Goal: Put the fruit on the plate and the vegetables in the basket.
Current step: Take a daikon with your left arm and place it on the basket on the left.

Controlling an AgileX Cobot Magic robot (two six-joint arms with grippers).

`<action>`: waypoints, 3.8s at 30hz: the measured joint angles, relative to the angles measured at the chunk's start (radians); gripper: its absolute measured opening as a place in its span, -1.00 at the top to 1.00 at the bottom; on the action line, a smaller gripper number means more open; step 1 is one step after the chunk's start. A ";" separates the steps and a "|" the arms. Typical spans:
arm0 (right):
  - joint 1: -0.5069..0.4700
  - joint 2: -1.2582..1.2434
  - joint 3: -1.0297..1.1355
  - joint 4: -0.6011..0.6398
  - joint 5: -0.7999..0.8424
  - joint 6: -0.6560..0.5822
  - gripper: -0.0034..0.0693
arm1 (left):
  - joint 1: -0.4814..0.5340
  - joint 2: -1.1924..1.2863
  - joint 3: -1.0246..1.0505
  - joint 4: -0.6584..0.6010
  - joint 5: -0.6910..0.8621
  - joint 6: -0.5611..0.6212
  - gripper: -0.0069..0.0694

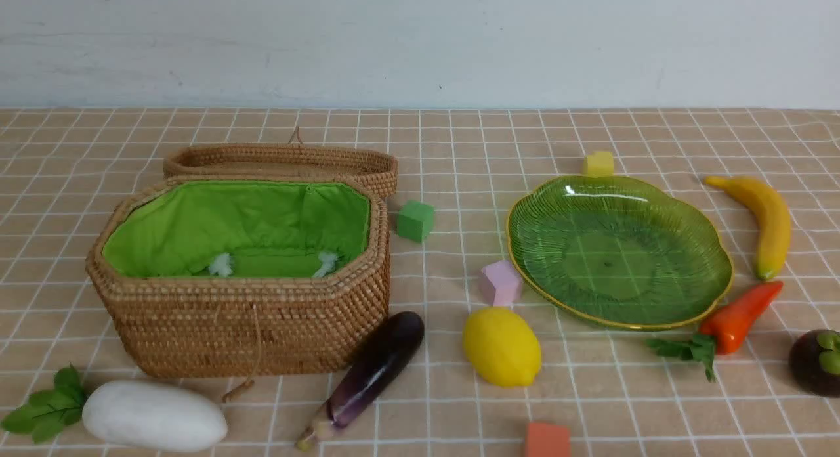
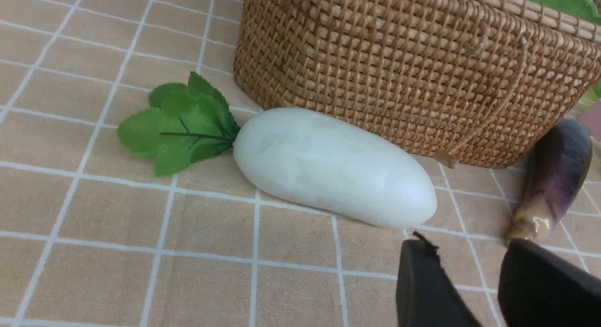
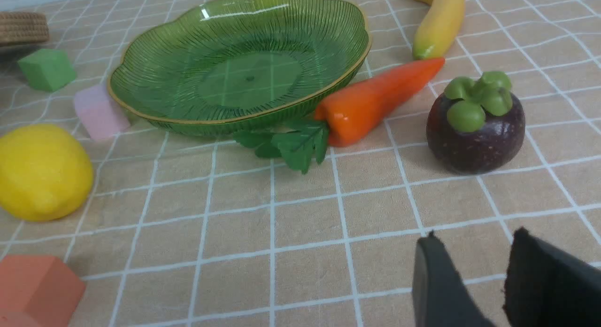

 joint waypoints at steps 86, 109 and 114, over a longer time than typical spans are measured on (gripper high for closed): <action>0.145 0.447 -0.861 0.465 0.883 -0.498 0.55 | 0.000 1.369 -0.872 -0.120 0.486 1.421 -0.58; 0.145 0.447 -0.861 0.465 0.875 -0.499 0.55 | -0.001 1.633 -0.906 0.103 0.280 1.680 -0.39; 0.145 0.447 -0.861 0.465 0.875 -0.499 0.55 | -0.002 1.635 -0.912 0.103 0.297 1.647 -0.39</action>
